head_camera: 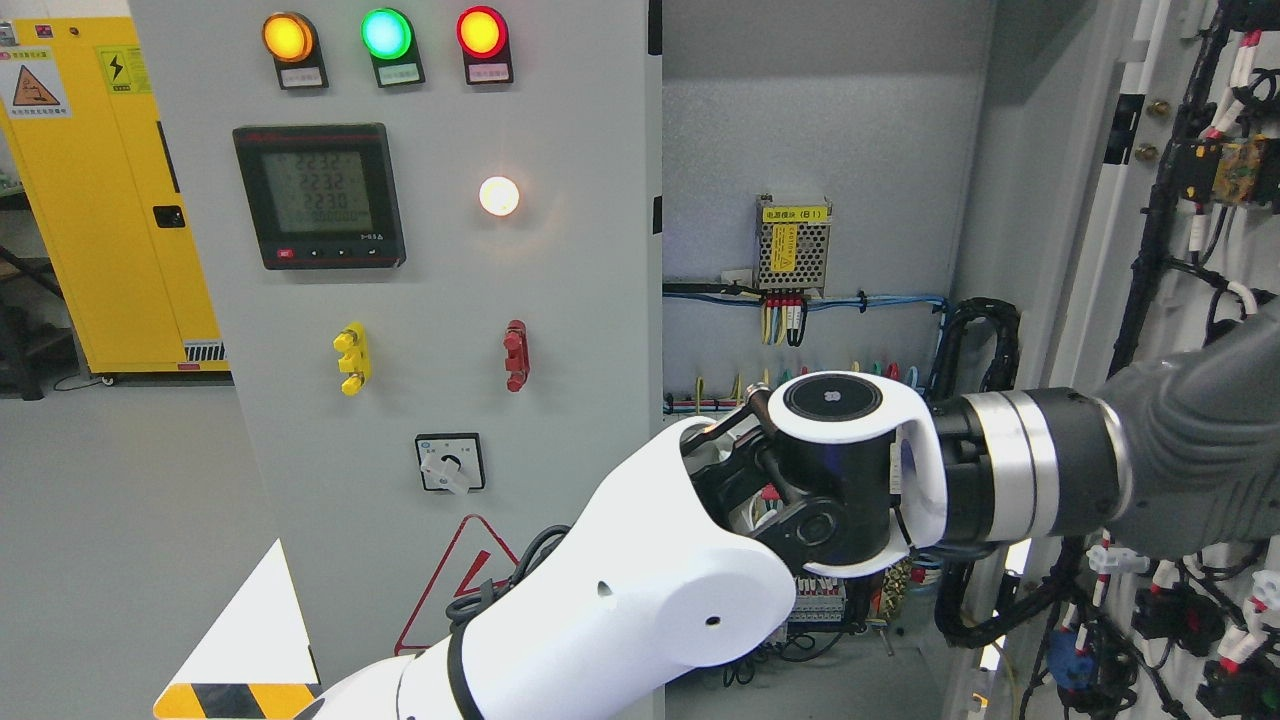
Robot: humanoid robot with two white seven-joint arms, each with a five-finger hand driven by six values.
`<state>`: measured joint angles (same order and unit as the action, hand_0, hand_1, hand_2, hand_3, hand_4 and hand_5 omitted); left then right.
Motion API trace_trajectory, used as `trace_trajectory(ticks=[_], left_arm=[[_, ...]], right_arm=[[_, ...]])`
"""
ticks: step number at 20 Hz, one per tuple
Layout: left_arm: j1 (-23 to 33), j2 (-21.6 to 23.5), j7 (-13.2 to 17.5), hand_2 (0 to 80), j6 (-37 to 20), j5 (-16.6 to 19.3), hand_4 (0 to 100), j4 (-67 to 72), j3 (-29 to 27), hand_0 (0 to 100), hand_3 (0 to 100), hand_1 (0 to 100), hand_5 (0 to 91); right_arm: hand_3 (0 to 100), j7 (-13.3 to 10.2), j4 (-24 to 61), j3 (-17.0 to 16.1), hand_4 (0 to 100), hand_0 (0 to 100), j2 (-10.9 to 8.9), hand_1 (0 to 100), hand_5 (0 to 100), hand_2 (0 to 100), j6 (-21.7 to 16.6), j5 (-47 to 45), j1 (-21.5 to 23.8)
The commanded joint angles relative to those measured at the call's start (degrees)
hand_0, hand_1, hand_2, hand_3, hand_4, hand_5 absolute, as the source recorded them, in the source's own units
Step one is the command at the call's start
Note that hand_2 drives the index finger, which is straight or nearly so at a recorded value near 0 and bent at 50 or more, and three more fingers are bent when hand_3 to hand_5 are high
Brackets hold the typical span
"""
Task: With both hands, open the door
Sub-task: 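Sweep the left arm farther to swing the switch-lined door wide, then withdraw the left hand down out of the cabinet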
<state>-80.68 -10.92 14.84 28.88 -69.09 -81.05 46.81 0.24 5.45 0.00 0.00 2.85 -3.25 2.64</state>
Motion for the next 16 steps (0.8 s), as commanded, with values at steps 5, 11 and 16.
trace_trajectory(ticks=[5, 11, 16], left_arm=[[1.66, 0.46, -1.39, 0.0, 5.99, 0.71, 0, -0.42, -6.97, 0, 0, 0, 0.0], [7.2, 5.1, 3.95, 0.0, 11.45, 2.47, 0, -3.74, -18.06, 0, 0, 0, 0.0], [15.54, 12.57, 8.8, 0.0, 12.87, 2.38, 0, -9.73, -24.39, 0, 0, 0, 0.0]], right_arm=[[0, 0.02, 0.0, 0.79, 0, 20, -1.67, 12, 0, 0, -0.04, 0.0, 0.0], [0, 0.02, 0.0, 0.79, 0, 20, -1.76, 12, 0, 0, -0.04, 0.0, 0.0], [0, 0.02, 0.0, 0.79, 0, 20, -1.58, 12, 0, 0, -0.04, 0.0, 0.0]])
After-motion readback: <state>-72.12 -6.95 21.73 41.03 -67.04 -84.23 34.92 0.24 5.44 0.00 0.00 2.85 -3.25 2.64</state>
